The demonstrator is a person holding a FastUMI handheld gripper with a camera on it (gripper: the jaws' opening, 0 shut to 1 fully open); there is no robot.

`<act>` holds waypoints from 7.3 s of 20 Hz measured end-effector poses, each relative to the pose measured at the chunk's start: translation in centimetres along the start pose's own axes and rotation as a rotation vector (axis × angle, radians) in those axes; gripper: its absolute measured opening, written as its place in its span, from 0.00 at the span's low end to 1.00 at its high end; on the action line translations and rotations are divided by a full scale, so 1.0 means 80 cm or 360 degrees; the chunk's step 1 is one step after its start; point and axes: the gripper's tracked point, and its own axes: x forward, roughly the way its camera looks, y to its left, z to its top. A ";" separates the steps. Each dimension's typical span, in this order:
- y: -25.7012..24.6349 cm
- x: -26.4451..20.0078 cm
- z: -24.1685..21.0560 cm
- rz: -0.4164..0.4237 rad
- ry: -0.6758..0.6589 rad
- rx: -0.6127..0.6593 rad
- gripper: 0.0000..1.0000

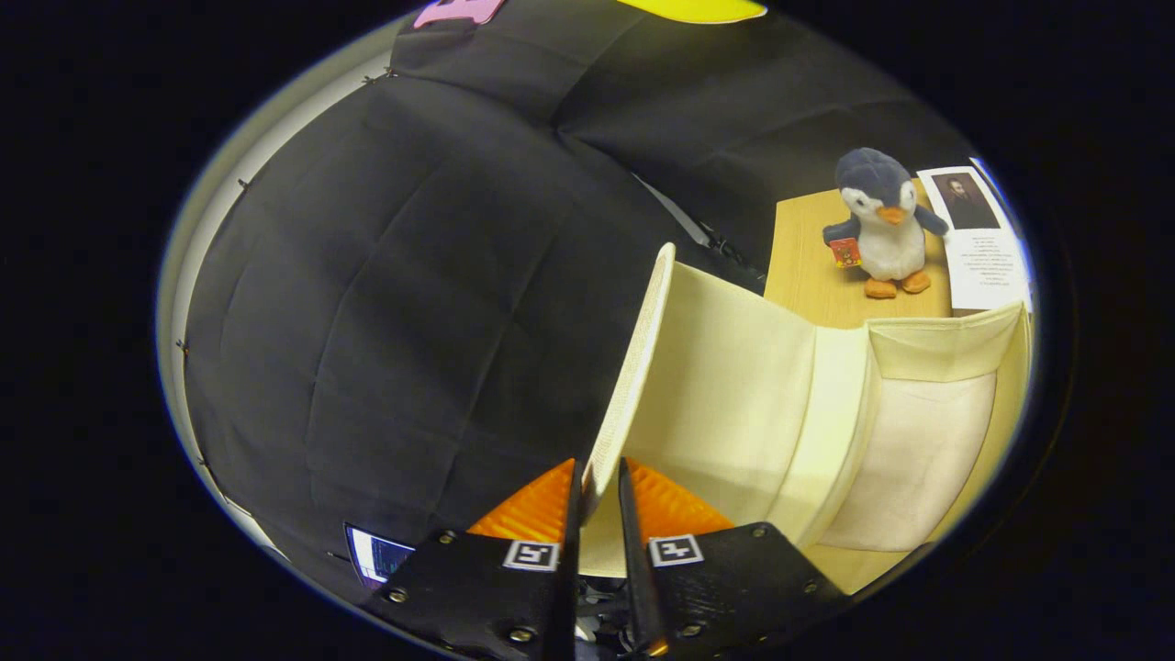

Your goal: Open the storage box then place both shoes into the box .Put the left shoe in first, then the right shoe, with the right side of both shoes facing outward in a uniform manner.

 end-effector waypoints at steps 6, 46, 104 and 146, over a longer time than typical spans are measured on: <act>-0.010 -0.009 -0.008 -0.0012 0.0080 -0.0048 0.96; -0.480 -0.428 -0.151 -0.1273 -0.0003 -0.0106 0.94; -0.240 -0.275 -0.016 -0.0767 0.0107 -0.0106 0.00; -0.290 -0.394 0.004 -0.0907 -0.0168 -0.0067 0.96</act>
